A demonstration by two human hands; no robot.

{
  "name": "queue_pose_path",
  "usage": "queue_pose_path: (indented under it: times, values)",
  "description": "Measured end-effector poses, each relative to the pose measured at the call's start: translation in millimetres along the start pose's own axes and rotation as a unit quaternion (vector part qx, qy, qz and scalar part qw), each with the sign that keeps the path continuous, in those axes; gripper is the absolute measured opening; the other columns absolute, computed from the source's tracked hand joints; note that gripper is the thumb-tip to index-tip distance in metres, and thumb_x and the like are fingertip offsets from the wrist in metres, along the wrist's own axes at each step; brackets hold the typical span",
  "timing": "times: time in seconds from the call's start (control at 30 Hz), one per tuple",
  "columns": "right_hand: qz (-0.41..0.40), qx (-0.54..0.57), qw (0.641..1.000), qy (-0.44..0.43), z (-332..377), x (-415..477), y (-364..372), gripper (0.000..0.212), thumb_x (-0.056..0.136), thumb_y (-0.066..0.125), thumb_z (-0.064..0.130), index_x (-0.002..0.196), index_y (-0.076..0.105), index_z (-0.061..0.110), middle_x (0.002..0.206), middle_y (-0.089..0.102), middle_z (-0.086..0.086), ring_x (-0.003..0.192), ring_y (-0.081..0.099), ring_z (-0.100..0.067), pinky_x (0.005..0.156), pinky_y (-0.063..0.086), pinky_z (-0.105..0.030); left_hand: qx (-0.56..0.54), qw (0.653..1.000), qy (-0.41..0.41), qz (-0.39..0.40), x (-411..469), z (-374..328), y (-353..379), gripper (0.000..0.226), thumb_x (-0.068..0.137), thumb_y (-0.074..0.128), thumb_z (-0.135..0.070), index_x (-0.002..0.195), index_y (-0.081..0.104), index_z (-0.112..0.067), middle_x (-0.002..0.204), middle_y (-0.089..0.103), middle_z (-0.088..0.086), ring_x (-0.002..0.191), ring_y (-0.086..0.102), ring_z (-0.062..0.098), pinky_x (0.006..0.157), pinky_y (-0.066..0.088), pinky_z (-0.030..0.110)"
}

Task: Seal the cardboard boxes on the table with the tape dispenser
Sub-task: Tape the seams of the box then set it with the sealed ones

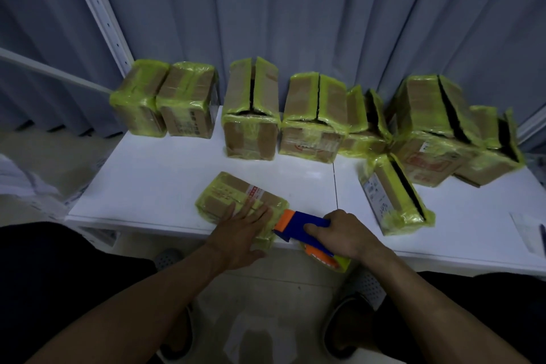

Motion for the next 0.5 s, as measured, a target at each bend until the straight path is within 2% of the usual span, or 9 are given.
queue_pose_path:
  times: [0.13,0.33,0.5]
  values:
    - [-0.008,0.037,0.999,0.0,-3,-7,-2,0.06,0.08,0.063,0.079,0.082,0.069,0.019,0.07,0.069,0.006,0.06,0.067,-0.005,0.054,0.043,-0.017,-0.002,1.0,0.007,-0.026,1,0,0,0.097,0.087,0.055,-0.065,0.158,0.0,-0.03,0.164,-0.001,-0.013,0.15,-0.011,0.016,0.119,-0.005,0.048]
    - [0.017,0.08,0.997,0.006,-17,-14,4,0.056,0.08,0.068,0.075,0.076,0.072,0.019,0.067,0.071,0.005,0.057,0.068,-0.005,0.055,0.046,-0.019,0.038,0.998,0.019,-0.049,1,1,3,0.097,0.081,0.057,-0.068,0.158,0.012,-0.031,0.164,0.014,-0.012,0.152,0.008,0.02,0.118,0.016,0.057]
    - [0.024,0.098,0.995,0.016,-35,-25,-7,0.053,0.081,0.072,0.068,0.072,0.069,0.016,0.054,0.066,0.006,0.048,0.063,-0.003,0.048,0.042,-0.015,0.045,0.998,0.018,-0.042,4,1,4,0.096,0.081,0.056,-0.068,0.158,0.011,-0.032,0.164,0.01,-0.014,0.152,0.009,0.019,0.117,0.018,0.061]
Point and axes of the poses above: each hand's wrist, its own x-axis towards the middle knuckle, its own y-axis out of the palm, z = x × y, the point moved 9 cm from there along x, towards the middle knuckle
